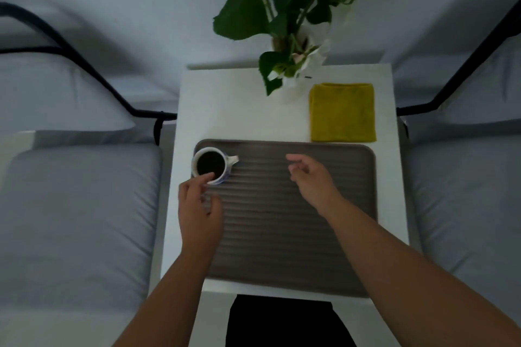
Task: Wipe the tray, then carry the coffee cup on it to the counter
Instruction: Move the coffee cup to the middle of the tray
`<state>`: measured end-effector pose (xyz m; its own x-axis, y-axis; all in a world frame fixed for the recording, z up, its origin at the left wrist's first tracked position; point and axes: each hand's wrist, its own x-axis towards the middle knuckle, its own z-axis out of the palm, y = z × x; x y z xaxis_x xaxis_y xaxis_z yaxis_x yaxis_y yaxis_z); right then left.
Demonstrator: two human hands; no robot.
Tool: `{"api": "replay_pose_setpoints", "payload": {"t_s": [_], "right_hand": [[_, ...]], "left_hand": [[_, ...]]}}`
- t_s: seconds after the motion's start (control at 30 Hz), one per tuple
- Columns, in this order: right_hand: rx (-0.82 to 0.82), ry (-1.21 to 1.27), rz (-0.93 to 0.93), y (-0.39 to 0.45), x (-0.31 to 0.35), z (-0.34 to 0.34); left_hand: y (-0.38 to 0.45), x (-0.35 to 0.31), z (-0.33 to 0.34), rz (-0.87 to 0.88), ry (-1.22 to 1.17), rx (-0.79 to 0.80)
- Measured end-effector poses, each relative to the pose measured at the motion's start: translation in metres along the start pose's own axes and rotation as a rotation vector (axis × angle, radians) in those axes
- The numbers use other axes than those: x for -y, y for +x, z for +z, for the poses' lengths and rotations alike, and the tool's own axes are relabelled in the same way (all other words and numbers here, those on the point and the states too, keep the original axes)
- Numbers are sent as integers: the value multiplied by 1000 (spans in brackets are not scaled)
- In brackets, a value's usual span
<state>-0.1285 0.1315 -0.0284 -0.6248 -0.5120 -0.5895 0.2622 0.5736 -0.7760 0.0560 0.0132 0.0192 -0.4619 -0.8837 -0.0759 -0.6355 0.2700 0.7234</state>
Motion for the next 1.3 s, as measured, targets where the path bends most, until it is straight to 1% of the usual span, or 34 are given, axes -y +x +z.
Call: {"api": "replay_pose_setpoints", "payload": {"t_s": [0.03,0.1,0.17,0.27,0.37,0.47,0.6,0.77,0.87,0.97,1.07,1.2,1.3], "right_hand": [[41,40,19,2,4,12],[103,100,60,8,13,33],[139,146,84,15,19,52],[150,176,90,24,30,74],[165,138,94,32,34,93],[153,84,74,39,35,108],[135,-16,-2,44,34,120],[68,-166,-27,46,34,121],[32,-186,-24,40,34,120],[17,-94,14,30,30,112],[37,34,43,15,24,99],[77,69,47,-9,15,80],[53,101,54,-27,4,65]], "left_hand": [[3,11,-4,-67,-28,-18],[8,32,-7,-173,-73,-3],[14,47,-4,-217,-98,51],[29,60,5,-177,-59,131],[46,69,12,-123,24,154],[54,72,12,-137,-49,158],[58,82,12,-115,-124,184],[58,81,10,-97,-131,173],[56,79,10,-87,-161,175],[50,73,10,-64,-176,195],[40,67,10,-56,-181,217],[23,59,14,-51,-205,268],[8,50,19,-40,-221,317]]}}
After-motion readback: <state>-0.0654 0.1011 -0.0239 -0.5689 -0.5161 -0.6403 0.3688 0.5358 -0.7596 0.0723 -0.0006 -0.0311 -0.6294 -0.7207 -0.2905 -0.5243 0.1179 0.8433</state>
